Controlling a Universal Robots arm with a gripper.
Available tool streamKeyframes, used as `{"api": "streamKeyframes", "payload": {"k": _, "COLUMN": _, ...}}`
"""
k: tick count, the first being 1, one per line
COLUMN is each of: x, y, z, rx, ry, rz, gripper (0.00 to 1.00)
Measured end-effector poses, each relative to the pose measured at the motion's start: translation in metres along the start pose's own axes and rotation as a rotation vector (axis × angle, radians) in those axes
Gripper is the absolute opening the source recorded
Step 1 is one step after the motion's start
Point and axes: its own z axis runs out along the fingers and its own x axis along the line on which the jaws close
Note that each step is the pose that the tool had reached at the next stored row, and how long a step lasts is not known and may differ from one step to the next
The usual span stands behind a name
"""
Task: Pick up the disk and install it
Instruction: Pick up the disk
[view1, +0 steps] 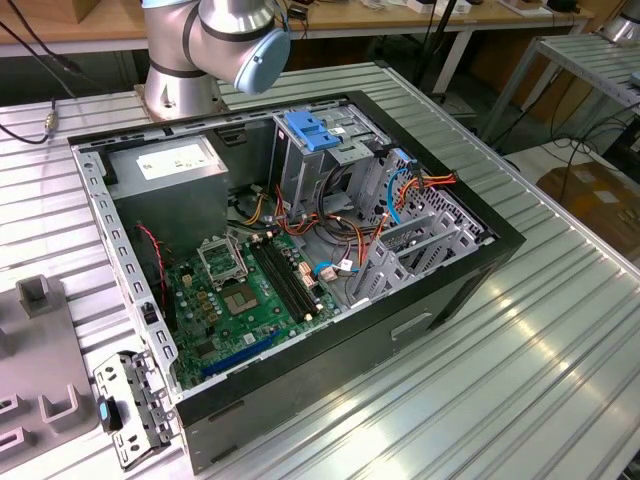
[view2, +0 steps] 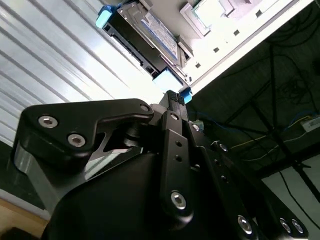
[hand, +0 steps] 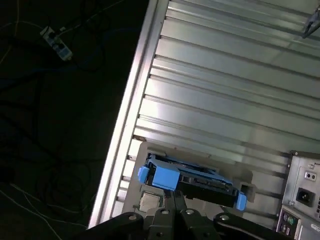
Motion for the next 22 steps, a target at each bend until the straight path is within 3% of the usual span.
{"api": "streamKeyframes", "payload": {"k": 5, "x": 0.0000, "y": 0.0000, "z": 0.0000, "rx": -0.0020, "ry": 0.0056, "rz": -0.129, "gripper": 0.11}}
{"api": "streamKeyframes", "payload": {"k": 16, "x": 0.0000, "y": 0.0000, "z": 0.0000, "rx": -0.0048, "ry": 0.0132, "rz": -0.305, "gripper": 0.11}}
{"api": "streamKeyframes", "payload": {"k": 22, "x": 0.0000, "y": 0.0000, "z": 0.0000, "rx": -0.0071, "ry": 0.0194, "rz": -0.449, "gripper": 0.11}}
